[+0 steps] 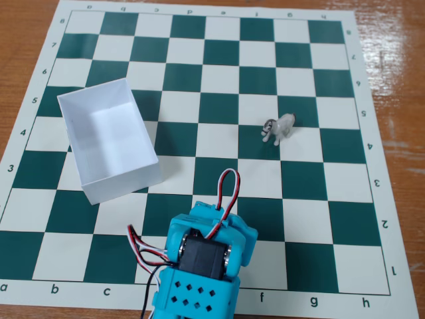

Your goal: Grab the toy horse and put it in the box.

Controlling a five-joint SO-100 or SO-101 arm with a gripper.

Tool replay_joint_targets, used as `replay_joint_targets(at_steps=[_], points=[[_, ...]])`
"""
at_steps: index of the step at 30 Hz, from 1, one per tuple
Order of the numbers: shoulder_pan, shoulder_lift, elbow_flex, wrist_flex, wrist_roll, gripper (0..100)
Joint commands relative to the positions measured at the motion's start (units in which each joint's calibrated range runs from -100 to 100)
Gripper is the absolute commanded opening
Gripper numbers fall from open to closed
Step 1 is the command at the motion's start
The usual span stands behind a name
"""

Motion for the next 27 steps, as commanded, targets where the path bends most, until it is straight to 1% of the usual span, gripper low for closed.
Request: replay_joint_targets(at_steps=[1,6,10,15,19,27], points=[[0.4,-0.1,-2.6,0.3,0.0,0],[0.4,0.0,-4.5,-1.3,0.1,0],[-1.2,3.6,-12.2,-1.3,-0.1,0],[-1.7,14.8,-23.5,-2.4,-0.2,0],[0.6,24.6,-30.3,-4.8,-0.2,0],[5.4,45.0,-39.6,-14.3,-0.3,0]])
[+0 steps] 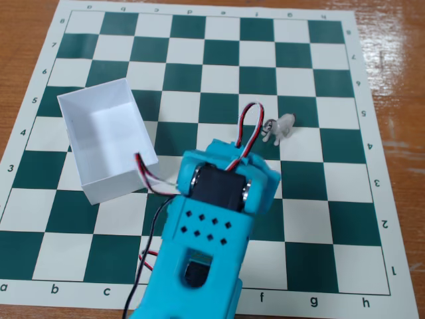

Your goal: Grab the toy horse and put it in the box.

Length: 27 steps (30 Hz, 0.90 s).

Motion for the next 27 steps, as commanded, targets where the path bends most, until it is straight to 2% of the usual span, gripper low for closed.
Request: replay_joint_targets(at_steps=[1,16,22,27], points=[[1.9,8.2,-5.8,-4.2,-0.2,0],[2.5,37.0,-31.8,-5.4,-1.0,1],[3.7,48.7,-43.0,-6.1,-1.3,8],[5.3,56.0,-48.1,-8.4,-1.0,23]])
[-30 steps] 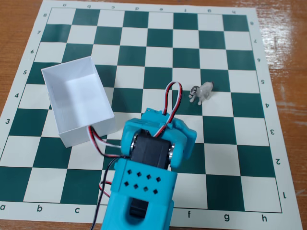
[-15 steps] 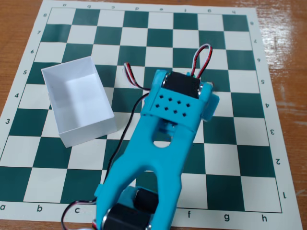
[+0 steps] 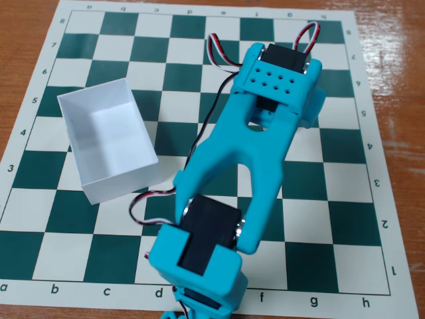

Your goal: Grab the toy horse and put it in the box.

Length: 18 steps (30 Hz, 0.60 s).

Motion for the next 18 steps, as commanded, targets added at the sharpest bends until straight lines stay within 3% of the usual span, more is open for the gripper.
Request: replay_joint_targets(at_steps=[1,4,18], points=[[1.4,3.0,-4.5,-3.1,0.1,27],[1.9,5.4,-5.0,-7.0,0.2,32],[1.9,15.2,-7.6,-12.0,-1.3,31]])
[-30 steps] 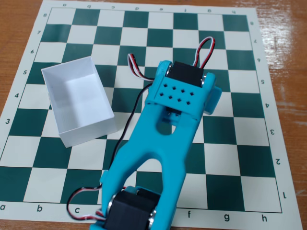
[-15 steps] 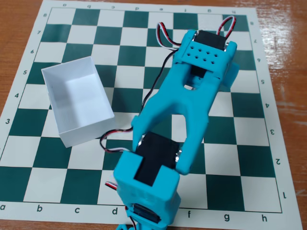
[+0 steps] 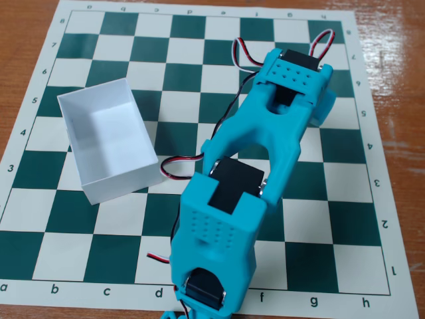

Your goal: Grab the toy horse and put it in the box.

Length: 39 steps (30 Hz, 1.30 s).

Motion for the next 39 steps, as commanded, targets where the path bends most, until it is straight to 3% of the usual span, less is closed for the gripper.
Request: replay_joint_targets(at_steps=[1,24,27,30,39], points=[[0.4,0.8,-2.0,-1.1,-0.1,31],[-1.0,10.1,1.5,-8.4,-1.4,29],[-1.3,10.5,1.5,-8.9,-1.4,23],[-1.6,10.4,1.2,-8.9,-1.4,4],[-2.6,6.7,3.3,-8.9,-1.3,0]])
